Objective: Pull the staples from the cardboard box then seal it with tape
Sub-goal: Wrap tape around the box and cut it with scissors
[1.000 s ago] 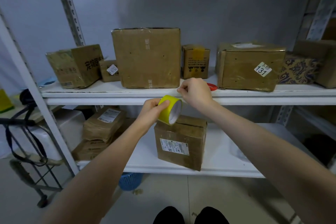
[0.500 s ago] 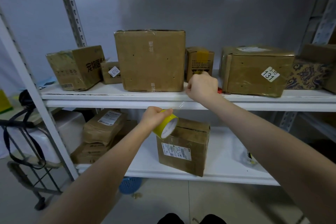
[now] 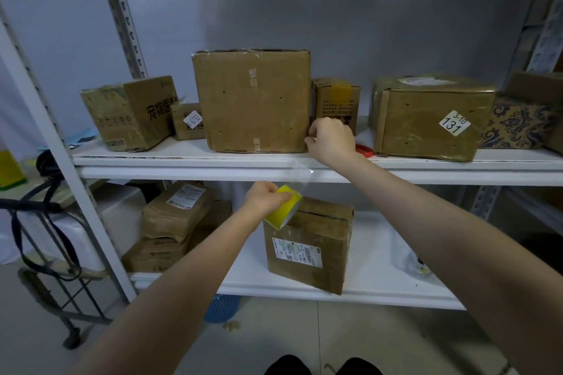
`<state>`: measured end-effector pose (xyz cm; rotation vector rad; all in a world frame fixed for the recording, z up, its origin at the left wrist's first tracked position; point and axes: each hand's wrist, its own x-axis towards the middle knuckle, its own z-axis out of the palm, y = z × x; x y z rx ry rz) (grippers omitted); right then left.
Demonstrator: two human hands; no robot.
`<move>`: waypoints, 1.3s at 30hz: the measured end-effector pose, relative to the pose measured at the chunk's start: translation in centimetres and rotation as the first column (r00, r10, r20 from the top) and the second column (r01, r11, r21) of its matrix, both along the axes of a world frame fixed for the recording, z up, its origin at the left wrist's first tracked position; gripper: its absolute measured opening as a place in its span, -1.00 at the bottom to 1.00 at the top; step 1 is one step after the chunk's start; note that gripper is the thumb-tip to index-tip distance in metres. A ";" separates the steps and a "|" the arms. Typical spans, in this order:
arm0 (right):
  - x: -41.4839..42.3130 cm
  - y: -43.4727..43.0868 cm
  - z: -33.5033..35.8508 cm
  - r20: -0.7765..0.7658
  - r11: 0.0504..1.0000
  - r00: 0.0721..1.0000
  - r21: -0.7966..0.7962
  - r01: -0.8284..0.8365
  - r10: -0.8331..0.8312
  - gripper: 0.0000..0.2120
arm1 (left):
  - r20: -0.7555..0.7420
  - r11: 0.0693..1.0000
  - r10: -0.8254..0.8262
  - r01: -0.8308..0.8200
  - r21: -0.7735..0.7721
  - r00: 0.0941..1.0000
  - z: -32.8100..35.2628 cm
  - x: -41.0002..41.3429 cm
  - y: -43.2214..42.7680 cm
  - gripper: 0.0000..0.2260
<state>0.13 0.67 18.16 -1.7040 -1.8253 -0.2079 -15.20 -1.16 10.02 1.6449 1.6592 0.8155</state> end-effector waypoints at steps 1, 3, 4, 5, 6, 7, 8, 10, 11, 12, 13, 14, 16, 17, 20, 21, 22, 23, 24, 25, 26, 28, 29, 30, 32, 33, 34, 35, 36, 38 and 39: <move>-0.3 0.1 0.0 -0.041 1.000 0.999 -0.016 -0.011 0.010 -0.83 | 0.002 1.000 -0.001 0.001 -0.005 1.000 -0.1 0.0 0.0 -0.65; -0.9 0.3 0.3 -0.037 1.000 0.999 -0.013 -0.003 0.003 -0.82 | 0.019 1.000 0.005 -0.006 0.006 1.000 -0.1 0.2 -0.1 -0.79; -1.2 0.5 0.4 -0.022 1.000 1.000 -0.005 0.005 -0.005 -0.82 | 0.026 1.000 0.009 -0.009 0.011 1.000 -0.1 0.2 -0.2 -0.86; -1.6 0.8 0.4 -0.012 1.000 1.000 -0.003 0.006 -0.006 -0.82 | 0.031 1.000 0.010 -0.011 0.014 0.999 -0.1 0.2 -0.1 -0.89; -1.9 1.1 0.3 -0.007 1.000 1.000 -0.017 0.000 0.000 -0.83 | 0.031 1.000 0.010 -0.011 0.019 0.999 -0.2 0.3 -0.1 -0.87; -2.2 1.3 0.2 -0.007 0.999 1.000 -0.046 -0.009 0.009 -0.84 | 0.026 1.000 0.016 -0.017 0.021 1.000 -0.2 0.2 0.0 -0.85; -2.2 1.4 0.1 -0.004 0.997 1.000 -0.076 -0.018 0.017 -0.86 | 0.013 0.999 0.020 -0.020 0.027 1.000 -0.1 0.3 -0.2 -0.85; -1.7 1.3 -0.3 0.053 0.998 0.998 -0.065 -0.018 0.021 -0.85 | 0.003 0.998 0.035 -0.035 0.043 0.999 -0.1 0.4 -0.5 -0.86; -1.4 0.9 -0.5 0.106 1.000 0.994 -0.013 -0.018 0.019 -0.82 | 0.011 0.998 0.044 -0.045 0.049 0.999 -0.1 0.4 -0.6 -0.85; -1.0 0.3 -0.9 0.154 0.997 0.988 0.065 -0.040 0.030 -0.79 | 0.016 0.997 0.054 -0.055 0.052 0.998 -0.2 0.3 -0.6 -0.84; -0.7 -0.4 -1.4 0.192 0.982 0.979 0.164 -0.095 0.063 -0.78 | 0.022 0.997 0.064 -0.065 0.049 0.998 -0.4 0.3 -0.6 -0.83; -0.3 -1.2 -2.1 0.226 0.946 0.965 0.265 -0.189 0.130 -0.79 | 0.028 0.996 0.073 -0.074 0.046 0.997 -0.7 0.2 -0.7 -0.83; 0.4 -2.8 -3.7 0.308 0.846 0.895 0.330 -0.419 0.323 -0.84 | 0.022 0.995 0.094 -0.095 0.042 0.995 -1.4 0.2 -0.8 -0.88; 0.7 -3.4 -4.6 0.345 0.801 0.842 0.300 -0.518 0.415 -0.85 | 0.010 0.993 0.113 -0.114 0.045 0.994 -1.8 0.0 -0.9 -0.88; 1.6 -4.9 -7.6 0.383 0.784 0.762 0.137 -0.606 0.522 -0.81 | -0.067 0.984 0.180 -0.179 0.023 0.981 -3.1 0.0 -1.6 -0.84; 2.0 -5.2 -8.6 0.365 0.799 0.769 0.103 -0.593 0.524 -0.81 | -0.098 0.980 0.198 -0.198 0.013 0.975 -3.6 0.0 -1.8 -0.86; 2.4 -5.3 -9.7 0.348 0.813 0.780 0.078 -0.576 0.520 -0.80 | -0.126 0.976 0.216 -0.217 0.008 0.968 -4.1 -0.1 -1.9 -0.85; 2.8 -5.3 -10.7 0.337 0.834 0.795 0.052 -0.550 0.504 -0.79 | -0.138 0.972 0.232 -0.234 -0.003 0.963 -4.6 -0.1 -2.0 -0.84; 3.3 -5.2 -11.7 0.337 0.865 0.815 0.004 -0.501 0.471 -0.78 | -0.147 0.970 0.238 -0.243 -0.019 0.960 -5.1 -0.1 -1.9 -0.81; 3.8 -5.1 -12.6 0.347 0.906 0.841 -0.070 -0.417 0.414 -0.77 | -0.145 0.968 0.239 -0.248 -0.045 0.960 -5.7 -0.1 -1.8 -0.79; 4.3 -4.8 -13.5 0.361 0.942 0.870 -0.146 -0.303 0.336 -0.79 | -0.147 0.968 0.232 -0.243 -0.058 0.961 -6.2 -0.1 -1.6 -0.76; 5.1 -4.3 -15.5 0.320 0.964 0.936 -0.259 -0.061 0.146 -0.76 | -0.149 0.972 0.209 -0.223 -0.080 0.966 -7.0 -0.2 -1.2 -0.64; 5.4 -4.1 -16.6 0.268 0.951 0.961 -0.309 0.024 0.063 -0.70 | -0.142 0.971 0.206 -0.220 -0.089 0.968 -7.6 -0.3 -0.8 -0.56; 5.5 -4.0 -17.4 0.210 0.931 0.978 -0.357 0.075 0.002 -0.65 | -0.126 0.973 0.200 -0.212 -0.091 0.972 -8.0 -0.5 -0.5 -0.50; 5.8 -3.4 -18.8 0.035 0.887 0.998 -0.457 0.069 -0.060 -0.57 | -0.019 0.975 0.171 -0.172 -0.138 0.985 -8.8 -0.3 0.2 -0.45; 6.0 -3.0 -19.3 -0.088 0.868 0.994 -0.497 0.013 -0.065 -0.56 | 0.049 0.974 0.158 -0.147 -0.173 0.986 -9.3 -0.1 0.6 -0.45; 6.4 -2.7 -19.6 -0.208 0.857 0.976 -0.513 -0.051 -0.066 -0.56 | 0.095 0.974 0.148 -0.128 -0.187 0.984 -9.8 0.3 1.1 -0.46; 6.6 -2.4 -19.9 -0.305 0.860 0.950 -0.500 -0.102 -0.065 -0.55 | 0.122 0.974 0.160 -0.137 -0.182 0.979 -10.7 0.5 1.8 -0.45; 6.7 -2.4 -19.9 -0.387 0.870 0.919 -0.476 -0.130 -0.074 -0.53 | 0.143 0.974 0.173 -0.148 -0.173 0.974 -11.6 0.6 2.3 -0.42; 7.1 -2.4 -19.9 -0.532 0.887 0.839 -0.436 -0.152 -0.117 -0.48 | 0.198 0.970 0.212 -0.183 -0.158 0.957 -12.9 1.2 2.9 -0.37; 7.4 -2.4 -20.0 -0.573 0.887 0.808 -0.434 -0.159 -0.136 -0.48 | 0.211 0.963 0.253 -0.226 -0.147 0.944 -13.1 1.7 3.0 -0.36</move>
